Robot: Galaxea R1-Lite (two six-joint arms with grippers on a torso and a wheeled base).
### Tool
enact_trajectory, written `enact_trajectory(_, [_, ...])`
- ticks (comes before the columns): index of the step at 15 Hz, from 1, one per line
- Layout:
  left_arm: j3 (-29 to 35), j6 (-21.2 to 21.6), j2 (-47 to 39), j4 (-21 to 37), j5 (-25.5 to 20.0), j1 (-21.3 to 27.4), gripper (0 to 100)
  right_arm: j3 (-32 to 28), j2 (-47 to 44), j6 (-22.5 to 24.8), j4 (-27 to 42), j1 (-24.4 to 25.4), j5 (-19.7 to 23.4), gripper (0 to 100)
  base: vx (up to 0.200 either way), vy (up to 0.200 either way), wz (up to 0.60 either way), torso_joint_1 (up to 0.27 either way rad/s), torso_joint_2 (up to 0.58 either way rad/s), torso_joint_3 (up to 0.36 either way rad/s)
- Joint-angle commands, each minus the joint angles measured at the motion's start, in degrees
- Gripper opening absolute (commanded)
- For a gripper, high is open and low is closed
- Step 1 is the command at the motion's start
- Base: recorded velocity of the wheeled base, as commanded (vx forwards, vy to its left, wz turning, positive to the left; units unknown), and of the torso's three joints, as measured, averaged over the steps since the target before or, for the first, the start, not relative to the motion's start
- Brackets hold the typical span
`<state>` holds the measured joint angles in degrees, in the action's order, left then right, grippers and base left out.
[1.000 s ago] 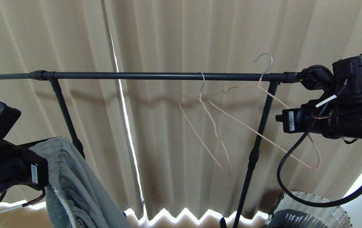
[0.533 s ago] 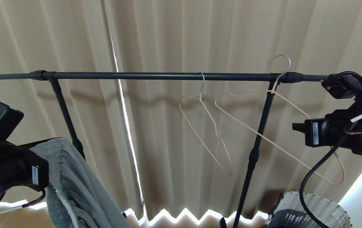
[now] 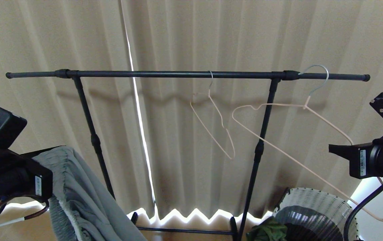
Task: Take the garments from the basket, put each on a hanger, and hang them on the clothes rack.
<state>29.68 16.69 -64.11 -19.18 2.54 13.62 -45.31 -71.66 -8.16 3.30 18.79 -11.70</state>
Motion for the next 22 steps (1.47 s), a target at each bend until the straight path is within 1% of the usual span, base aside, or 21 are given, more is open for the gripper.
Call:
enact_trajectory(1, [-0.2, 0.0, -0.5, 0.0, 0.0, -0.1, 0, 0.6, 0.7, 0.0, -0.1, 0.0, 0.0, 0, -0.200, 0.000, 0.00, -0.002, 0.01, -0.002])
enact_trajectory(6, [-0.2, -0.1, -0.8, 0.0, -0.1, -0.1, 0, 0.5, 0.8, -0.3, -0.2, 0.0, 0.1, 0, 0.000, 0.000, 0.00, 0.000, 0.00, 0.000])
enact_trajectory(9, [-0.2, -0.3, -1.2, 0.0, -0.1, -0.1, 0, 1.0, 2.0, -0.4, -2.8, 0.0, 0.5, 0, 0.000, 0.000, 0.00, 0.000, 0.00, 0.000])
enact_trajectory(10, [-0.2, -0.3, -1.4, 0.0, -0.1, -0.1, 0, 2.0, 2.2, -0.4, -5.1, 0.0, 0.6, 0, 0.000, 0.200, 0.00, 0.007, 0.01, -0.002])
enact_trajectory(12, [-0.2, -0.3, -1.4, 0.0, -0.1, -0.1, 0, 2.0, 2.2, -0.4, -5.1, 0.0, 0.6, 0, 0.000, 0.200, 0.00, -0.005, 0.00, 0.007])
enact_trajectory(13, [0.2, -0.3, -1.7, 0.0, -0.1, -0.1, 0, 3.1, 2.2, -0.3, -8.6, 0.3, 0.7, 0, 0.000, 0.200, 0.00, 0.012, 0.00, 0.002])
enact_trajectory(14, [0.3, -0.3, -1.9, 0.0, -0.1, -0.1, 0, 3.2, 2.2, -0.3, -8.7, 0.5, 0.9, 0, 0.000, 0.200, 0.00, 0.007, 0.01, -0.007])
enact_trajectory(16, [0.1, -0.3, -2.0, 0.0, -0.1, -0.1, 0, 3.1, 2.5, -0.3, -9.0, 0.5, 3.1, 0, 0.000, 0.200, 0.00, 0.002, 0.00, 0.000])
enact_trajectory(17, [0.0, -0.3, -2.0, 0.0, -0.1, -0.1, 0, 3.1, 2.8, -0.3, -9.0, 0.5, 3.5, 0, 0.000, 0.200, 0.00, 0.007, 0.01, -0.002])
enact_trajectory(21, [-0.2, 0.0, -2.9, 0.0, 0.0, 0.1, 0, 3.9, 2.4, -0.3, -9.0, 0.6, 4.3, 0, 0.000, 0.200, 0.00, 0.002, 0.00, 0.000])
enact_trajectory(22, [-0.3, 0.0, -3.4, 0.0, 0.0, 0.8, 0, 4.3, 2.1, -0.3, -9.0, 1.3, 4.6, 0, 0.000, 0.000, 0.00, 0.000, 0.00, 0.000])
